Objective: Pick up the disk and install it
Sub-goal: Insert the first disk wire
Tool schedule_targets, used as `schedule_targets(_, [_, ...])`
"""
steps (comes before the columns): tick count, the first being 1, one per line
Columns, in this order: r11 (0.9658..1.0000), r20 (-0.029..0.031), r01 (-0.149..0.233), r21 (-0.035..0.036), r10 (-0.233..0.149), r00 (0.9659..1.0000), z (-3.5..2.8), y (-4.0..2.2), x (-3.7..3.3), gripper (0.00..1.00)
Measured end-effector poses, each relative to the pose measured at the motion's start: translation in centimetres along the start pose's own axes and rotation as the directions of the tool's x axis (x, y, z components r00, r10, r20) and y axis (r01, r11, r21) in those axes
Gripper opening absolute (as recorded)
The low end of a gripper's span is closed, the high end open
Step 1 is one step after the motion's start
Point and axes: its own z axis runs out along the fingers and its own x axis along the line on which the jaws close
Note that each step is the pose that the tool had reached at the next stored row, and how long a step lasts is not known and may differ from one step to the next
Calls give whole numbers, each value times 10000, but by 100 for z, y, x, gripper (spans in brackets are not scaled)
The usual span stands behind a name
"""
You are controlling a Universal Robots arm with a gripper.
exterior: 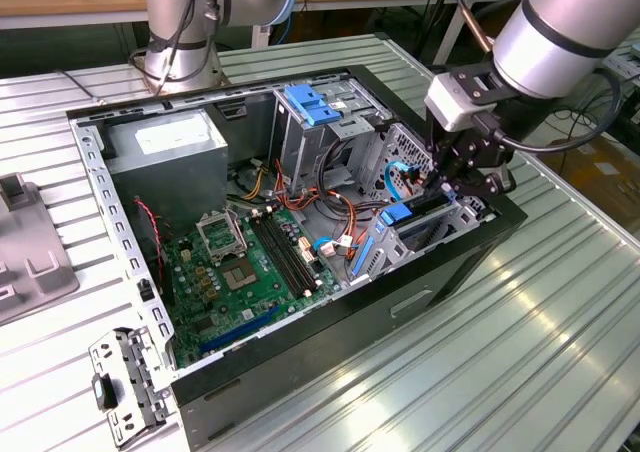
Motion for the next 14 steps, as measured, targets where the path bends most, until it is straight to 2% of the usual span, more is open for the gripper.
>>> schedule_targets(3, [10000,-1,-1,0,1,10000,7,-42,-4,17])
schedule_targets(14, [10000,4,52,-8,-52,10000,65,-54,-19,17])
